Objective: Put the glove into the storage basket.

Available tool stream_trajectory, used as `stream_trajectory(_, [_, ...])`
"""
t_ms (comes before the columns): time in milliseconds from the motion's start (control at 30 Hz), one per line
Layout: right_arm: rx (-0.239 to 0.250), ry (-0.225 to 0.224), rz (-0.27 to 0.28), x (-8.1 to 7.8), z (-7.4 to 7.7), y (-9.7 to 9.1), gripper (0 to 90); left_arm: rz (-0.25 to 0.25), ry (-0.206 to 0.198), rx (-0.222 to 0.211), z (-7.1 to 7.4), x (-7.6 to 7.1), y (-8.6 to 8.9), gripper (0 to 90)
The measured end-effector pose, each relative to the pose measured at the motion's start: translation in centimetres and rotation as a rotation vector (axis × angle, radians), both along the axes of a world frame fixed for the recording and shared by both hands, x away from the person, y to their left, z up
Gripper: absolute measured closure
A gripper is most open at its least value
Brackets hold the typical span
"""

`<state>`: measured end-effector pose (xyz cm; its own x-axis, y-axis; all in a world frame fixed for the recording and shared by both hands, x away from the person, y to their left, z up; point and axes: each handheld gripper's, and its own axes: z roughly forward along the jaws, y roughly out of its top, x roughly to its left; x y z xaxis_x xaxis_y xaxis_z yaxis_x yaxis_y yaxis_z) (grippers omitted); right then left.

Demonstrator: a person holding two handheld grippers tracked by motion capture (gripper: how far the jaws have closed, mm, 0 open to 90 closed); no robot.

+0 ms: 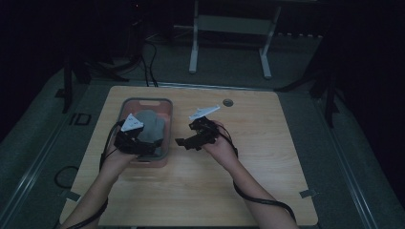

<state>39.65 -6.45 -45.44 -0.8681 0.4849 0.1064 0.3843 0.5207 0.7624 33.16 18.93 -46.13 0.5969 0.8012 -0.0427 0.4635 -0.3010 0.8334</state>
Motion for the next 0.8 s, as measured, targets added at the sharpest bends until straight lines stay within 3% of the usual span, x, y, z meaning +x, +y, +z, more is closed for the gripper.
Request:
stream_trajectory(400, [-0.023,-0.008,-0.028,-1.5,-1.3,-5.6,15.1,-0.118,-0.005,-0.026,-0.8,-1.0,-4.2,10.0])
stream_trajectory(800, [-0.063,-0.003,-0.038,-2.9,-3.2,-10.2,15.2,-0.237,-0.007,0.011,-2.6,-2.3,-8.6,10.0])
